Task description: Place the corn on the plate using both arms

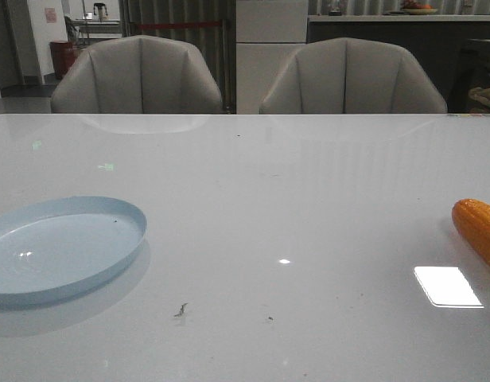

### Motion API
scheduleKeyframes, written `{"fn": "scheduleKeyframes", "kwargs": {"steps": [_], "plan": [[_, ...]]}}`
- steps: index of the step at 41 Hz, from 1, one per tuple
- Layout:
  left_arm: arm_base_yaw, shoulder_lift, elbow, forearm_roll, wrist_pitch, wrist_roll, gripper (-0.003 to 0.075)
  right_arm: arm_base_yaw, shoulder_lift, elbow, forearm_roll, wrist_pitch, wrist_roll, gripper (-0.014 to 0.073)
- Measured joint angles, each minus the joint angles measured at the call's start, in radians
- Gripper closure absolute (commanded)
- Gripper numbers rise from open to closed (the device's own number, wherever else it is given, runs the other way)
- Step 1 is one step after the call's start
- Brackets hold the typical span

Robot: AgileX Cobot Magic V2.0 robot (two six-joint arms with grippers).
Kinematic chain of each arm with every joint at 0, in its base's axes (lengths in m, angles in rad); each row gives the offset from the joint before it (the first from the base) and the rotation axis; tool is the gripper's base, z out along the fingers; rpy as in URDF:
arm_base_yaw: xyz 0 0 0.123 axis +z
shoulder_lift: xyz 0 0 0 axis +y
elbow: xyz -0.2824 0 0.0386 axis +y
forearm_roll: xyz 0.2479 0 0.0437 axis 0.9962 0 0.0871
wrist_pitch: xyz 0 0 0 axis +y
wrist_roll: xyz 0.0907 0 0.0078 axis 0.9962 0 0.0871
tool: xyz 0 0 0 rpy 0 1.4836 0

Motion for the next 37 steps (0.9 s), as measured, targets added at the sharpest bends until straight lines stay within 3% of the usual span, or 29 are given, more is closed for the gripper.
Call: {"fn": "scheduleKeyframes", "kwargs": {"steps": [9, 12, 18, 21, 24, 37], "plan": [[0.0, 0.147, 0.0, -0.123, 0.014, -0.002, 0.0607, 0.0, 0.157, 0.0, 0.0, 0.078, 0.0, 0.0528], [0.0, 0.184, 0.0, -0.135, 0.031, -0.002, 0.0544, 0.0, 0.185, 0.0, 0.0, 0.091, 0.0, 0.0464], [0.0, 0.261, 0.0, -0.141, 0.061, -0.002, 0.0328, 0.0, 0.207, 0.0, 0.0, 0.101, 0.0, 0.0258], [0.0, 0.291, 0.0, -0.141, 0.072, -0.002, 0.0262, 0.0, 0.208, 0.0, 0.0, 0.102, 0.0, 0.0165], [0.0, 0.308, -0.002, -0.141, 0.091, -0.002, 0.0251, 0.0, 0.208, 0.0, 0.0, 0.102, 0.0, 0.0131], [0.0, 0.448, -0.132, -0.141, 0.271, -0.002, 0.0251, 0.0, 0.208, 0.0, 0.0, 0.201, 0.0, 0.013]]}}
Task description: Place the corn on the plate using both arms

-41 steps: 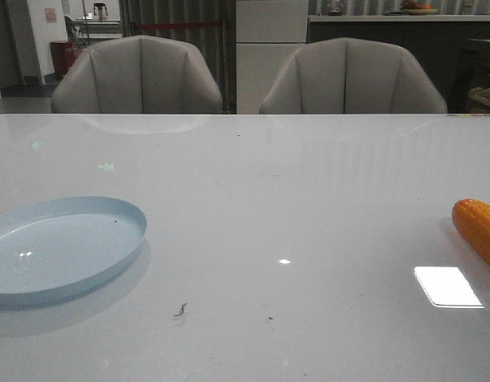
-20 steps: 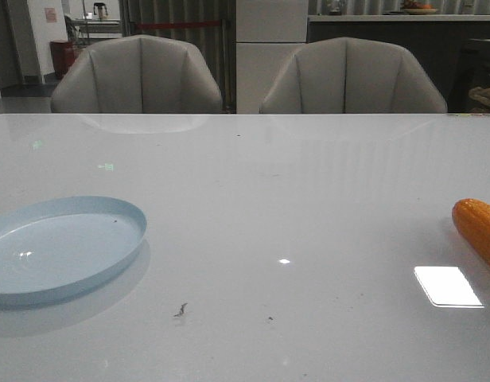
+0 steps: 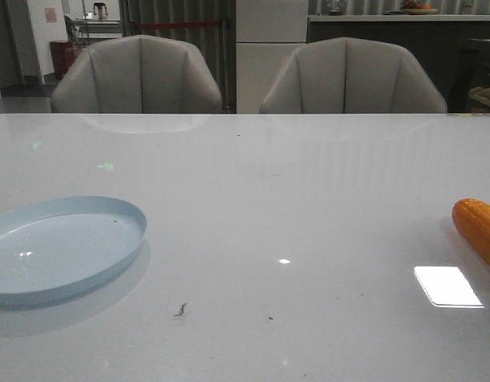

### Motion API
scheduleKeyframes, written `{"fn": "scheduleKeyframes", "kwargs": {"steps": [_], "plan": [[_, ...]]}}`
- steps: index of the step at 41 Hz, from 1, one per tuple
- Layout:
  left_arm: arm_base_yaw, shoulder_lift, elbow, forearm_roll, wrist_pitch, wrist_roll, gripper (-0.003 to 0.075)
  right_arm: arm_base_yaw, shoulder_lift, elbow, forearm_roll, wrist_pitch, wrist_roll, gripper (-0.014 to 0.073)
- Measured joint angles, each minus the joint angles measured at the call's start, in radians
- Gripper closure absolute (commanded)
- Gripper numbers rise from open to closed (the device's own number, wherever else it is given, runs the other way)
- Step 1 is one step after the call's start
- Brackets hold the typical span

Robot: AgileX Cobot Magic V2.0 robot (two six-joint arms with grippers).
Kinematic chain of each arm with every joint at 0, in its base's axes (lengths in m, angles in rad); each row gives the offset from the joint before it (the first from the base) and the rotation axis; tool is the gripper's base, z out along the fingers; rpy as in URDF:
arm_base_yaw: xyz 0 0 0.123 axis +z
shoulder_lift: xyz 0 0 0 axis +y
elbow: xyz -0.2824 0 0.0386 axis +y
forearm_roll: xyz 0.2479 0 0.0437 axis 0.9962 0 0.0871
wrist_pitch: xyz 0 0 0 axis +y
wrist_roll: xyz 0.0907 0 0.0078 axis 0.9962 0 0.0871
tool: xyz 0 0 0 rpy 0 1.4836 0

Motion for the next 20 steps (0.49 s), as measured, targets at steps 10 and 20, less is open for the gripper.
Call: {"fn": "scheduleKeyframes", "kwargs": {"steps": [10, 20], "plan": [[0.0, 0.241, -0.17, 0.035, 0.118, 0.0, 0.0251, 0.0, 0.0, 0.0, 0.0, 0.015, 0.0, 0.013], [0.025, 0.458, -0.268, 0.096, 0.174, 0.0, 0.0251, 0.0, 0.0, 0.0, 0.0, 0.015, 0.0, 0.013]]}}
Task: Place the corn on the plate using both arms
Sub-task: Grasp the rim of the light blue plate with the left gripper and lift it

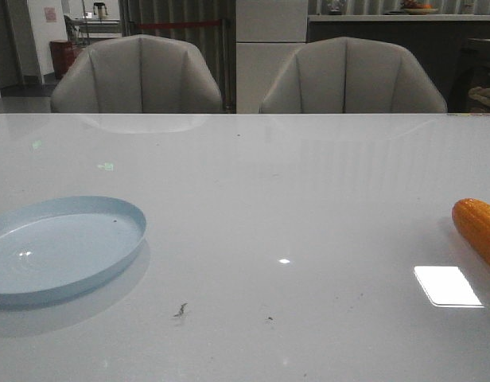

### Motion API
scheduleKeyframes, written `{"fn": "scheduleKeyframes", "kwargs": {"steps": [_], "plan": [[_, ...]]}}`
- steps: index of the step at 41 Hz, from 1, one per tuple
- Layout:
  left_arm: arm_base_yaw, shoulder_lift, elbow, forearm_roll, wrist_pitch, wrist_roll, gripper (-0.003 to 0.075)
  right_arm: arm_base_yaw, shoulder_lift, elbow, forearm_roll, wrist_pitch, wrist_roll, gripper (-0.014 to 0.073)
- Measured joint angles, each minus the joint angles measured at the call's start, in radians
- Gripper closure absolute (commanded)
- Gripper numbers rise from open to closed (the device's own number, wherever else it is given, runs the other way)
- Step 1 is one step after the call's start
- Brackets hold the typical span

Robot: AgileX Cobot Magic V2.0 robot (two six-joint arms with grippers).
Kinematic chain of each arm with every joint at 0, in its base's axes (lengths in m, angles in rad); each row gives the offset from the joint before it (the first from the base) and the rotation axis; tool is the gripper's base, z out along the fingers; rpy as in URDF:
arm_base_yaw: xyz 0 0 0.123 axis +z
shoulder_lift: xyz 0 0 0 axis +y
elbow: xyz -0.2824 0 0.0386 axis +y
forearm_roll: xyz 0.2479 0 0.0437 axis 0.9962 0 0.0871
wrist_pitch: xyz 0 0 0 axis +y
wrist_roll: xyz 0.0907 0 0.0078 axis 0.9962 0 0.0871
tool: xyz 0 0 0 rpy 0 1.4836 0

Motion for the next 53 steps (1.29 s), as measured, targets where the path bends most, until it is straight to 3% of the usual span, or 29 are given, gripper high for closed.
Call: {"fn": "scheduleKeyframes", "kwargs": {"steps": [21, 27, 37, 45, 53], "plan": [[0.017, 0.191, -0.038, 0.006, -0.006, 0.0, 0.0284, 0.0, 0.0, 0.0, -0.001, -0.004, 0.0, 0.013], [0.017, 0.214, -0.038, 0.004, -0.021, 0.0, 0.0363, 0.0, 0.0, 0.0, -0.001, -0.023, 0.0, 0.013], [0.015, 0.231, -0.049, -0.02, -0.035, 0.0, 0.0636, 0.0, 0.0, 0.0, -0.001, -0.029, 0.0, 0.013], [0.015, 0.231, -0.056, -0.042, -0.033, 0.0, 0.0617, 0.0, 0.0, 0.0, -0.001, -0.029, 0.0, 0.013], [0.015, 0.241, -0.114, -0.108, 0.057, 0.0, 0.0617, 0.0, 0.0, 0.0, -0.004, -0.029, 0.0, 0.013]]}}
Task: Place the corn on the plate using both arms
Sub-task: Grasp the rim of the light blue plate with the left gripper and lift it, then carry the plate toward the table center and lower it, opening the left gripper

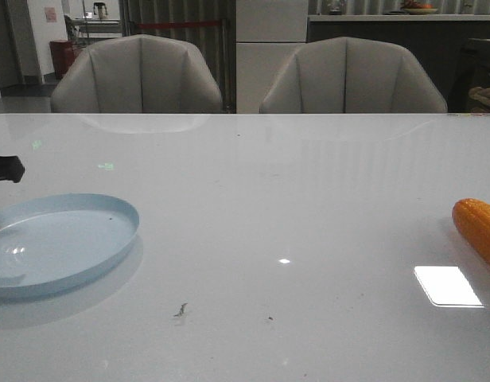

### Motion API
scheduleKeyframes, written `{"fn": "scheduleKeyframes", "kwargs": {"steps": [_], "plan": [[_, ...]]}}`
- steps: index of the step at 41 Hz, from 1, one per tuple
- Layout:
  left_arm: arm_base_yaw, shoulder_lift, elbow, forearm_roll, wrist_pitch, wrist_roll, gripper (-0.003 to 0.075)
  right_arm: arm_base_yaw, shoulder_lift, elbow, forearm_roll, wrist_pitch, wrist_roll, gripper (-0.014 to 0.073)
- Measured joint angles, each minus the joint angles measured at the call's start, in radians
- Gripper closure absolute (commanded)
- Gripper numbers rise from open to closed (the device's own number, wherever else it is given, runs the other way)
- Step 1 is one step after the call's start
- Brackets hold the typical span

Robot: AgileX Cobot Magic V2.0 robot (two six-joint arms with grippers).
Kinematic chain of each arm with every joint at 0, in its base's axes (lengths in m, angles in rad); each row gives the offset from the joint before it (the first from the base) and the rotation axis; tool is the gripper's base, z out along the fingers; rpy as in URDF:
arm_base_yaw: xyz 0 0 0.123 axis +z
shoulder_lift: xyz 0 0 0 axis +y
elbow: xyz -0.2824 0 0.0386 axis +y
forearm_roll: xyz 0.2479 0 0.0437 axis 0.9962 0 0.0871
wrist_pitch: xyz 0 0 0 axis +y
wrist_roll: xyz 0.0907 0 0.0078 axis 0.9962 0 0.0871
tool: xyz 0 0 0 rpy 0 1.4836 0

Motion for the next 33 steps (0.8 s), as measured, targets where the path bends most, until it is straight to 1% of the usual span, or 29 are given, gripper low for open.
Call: {"fn": "scheduleKeyframes", "kwargs": {"steps": [12, 20, 26, 33], "plan": [[0.0, 0.011, -0.2, -0.185, 0.156, 0.0, 0.0617, 0.0, 0.0, 0.0, 0.0, 0.0, 0.0, 0.013], [-0.02, 0.011, -0.33, -0.263, 0.213, 0.0, 0.0617, 0.0, 0.0, 0.0, 0.0, 0.0, 0.0, 0.013], [-0.081, 0.011, -0.389, -0.276, 0.223, 0.0, 0.0617, 0.0, 0.0, 0.0, 0.0, 0.0, 0.0, 0.013], [-0.191, 0.011, -0.403, -0.282, 0.225, 0.0, 0.0617, 0.0, 0.0, 0.0, 0.0, 0.0, 0.0, 0.013]]}}
